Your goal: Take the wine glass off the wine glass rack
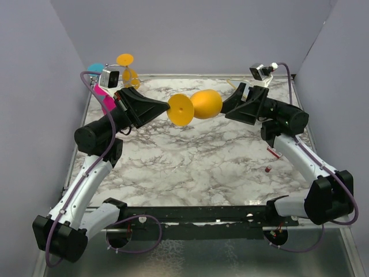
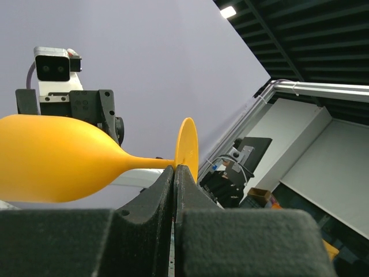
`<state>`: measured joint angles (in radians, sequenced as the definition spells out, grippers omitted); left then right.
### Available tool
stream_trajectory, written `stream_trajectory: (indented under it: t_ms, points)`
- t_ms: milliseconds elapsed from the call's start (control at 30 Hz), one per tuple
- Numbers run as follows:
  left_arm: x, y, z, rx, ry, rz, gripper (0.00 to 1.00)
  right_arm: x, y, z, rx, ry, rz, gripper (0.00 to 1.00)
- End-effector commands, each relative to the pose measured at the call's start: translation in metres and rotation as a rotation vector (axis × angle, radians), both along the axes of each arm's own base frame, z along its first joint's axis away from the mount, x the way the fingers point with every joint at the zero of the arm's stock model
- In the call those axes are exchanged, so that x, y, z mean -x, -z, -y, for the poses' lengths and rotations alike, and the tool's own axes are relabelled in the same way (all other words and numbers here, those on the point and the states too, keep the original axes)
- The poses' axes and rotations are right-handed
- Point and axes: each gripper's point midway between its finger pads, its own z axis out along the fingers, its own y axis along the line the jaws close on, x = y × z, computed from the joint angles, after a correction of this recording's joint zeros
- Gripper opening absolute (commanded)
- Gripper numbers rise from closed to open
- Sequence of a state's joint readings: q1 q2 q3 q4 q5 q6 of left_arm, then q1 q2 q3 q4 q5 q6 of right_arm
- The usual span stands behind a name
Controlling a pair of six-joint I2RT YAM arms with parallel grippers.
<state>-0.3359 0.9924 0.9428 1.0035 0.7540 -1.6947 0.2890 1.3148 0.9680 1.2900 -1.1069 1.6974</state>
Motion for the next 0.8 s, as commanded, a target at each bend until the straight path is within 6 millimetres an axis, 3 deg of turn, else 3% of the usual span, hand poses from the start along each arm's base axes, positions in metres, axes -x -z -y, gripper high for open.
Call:
stream_trajectory:
  t_ms: [0, 400, 767]
  points:
    - [0.016, -0.01, -0.006, 0.053, 0.031, 0.06, 0.0, 0.013, -0.029, 0.0, -0.094, -0.035, 0.034, 0.71]
    - [0.019, -0.009, -0.009, 0.106, 0.086, 0.061, 0.0, 0.025, -0.05, 0.003, -0.209, -0.145, -0.047, 0.54]
    - [0.015, -0.005, -0.009, 0.128, 0.096, 0.055, 0.0, 0.031, -0.05, 0.011, -0.278, -0.215, -0.101, 0.29]
